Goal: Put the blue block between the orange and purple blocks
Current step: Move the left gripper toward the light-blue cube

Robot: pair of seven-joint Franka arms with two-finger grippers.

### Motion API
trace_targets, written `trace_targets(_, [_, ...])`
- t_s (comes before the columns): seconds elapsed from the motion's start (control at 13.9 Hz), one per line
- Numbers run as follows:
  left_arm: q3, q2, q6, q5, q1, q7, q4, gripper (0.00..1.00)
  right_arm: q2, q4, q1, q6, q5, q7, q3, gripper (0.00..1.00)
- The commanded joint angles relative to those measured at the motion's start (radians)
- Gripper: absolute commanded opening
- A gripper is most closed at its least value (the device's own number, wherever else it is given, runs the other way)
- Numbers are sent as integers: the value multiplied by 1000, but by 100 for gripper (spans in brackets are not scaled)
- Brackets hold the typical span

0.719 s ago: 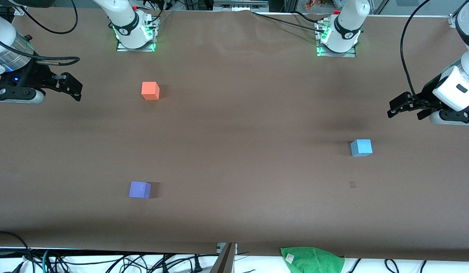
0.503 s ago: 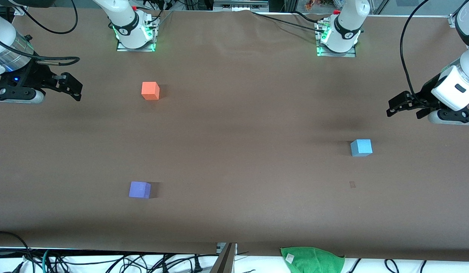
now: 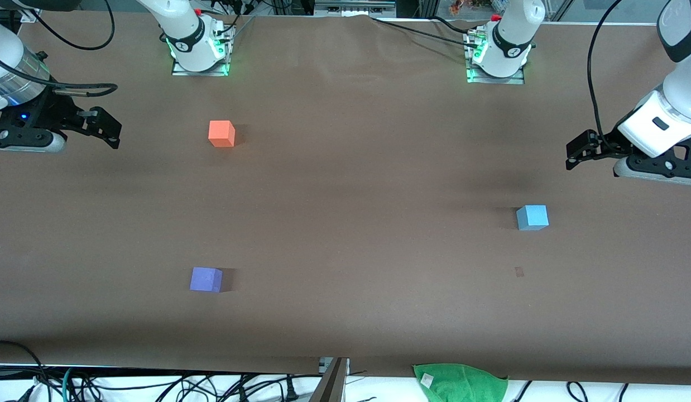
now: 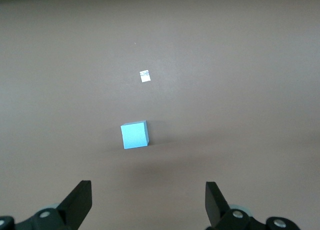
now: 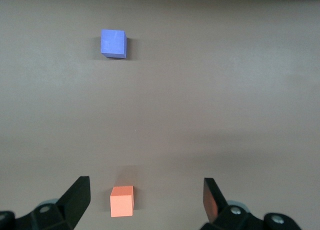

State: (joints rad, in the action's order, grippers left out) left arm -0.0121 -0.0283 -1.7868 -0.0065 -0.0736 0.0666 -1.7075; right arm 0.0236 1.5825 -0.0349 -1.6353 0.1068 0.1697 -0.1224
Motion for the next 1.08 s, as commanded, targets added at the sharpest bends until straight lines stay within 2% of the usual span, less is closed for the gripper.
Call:
trace_targets(0.0, [24,-1,24,23,-3,19,28,100,6,-19,0,6,-10,-2,1,100])
trace_targets(1.01, [34,-25,35,25,9,13,43,100,6,-19,0,6,-9,-4,1,100])
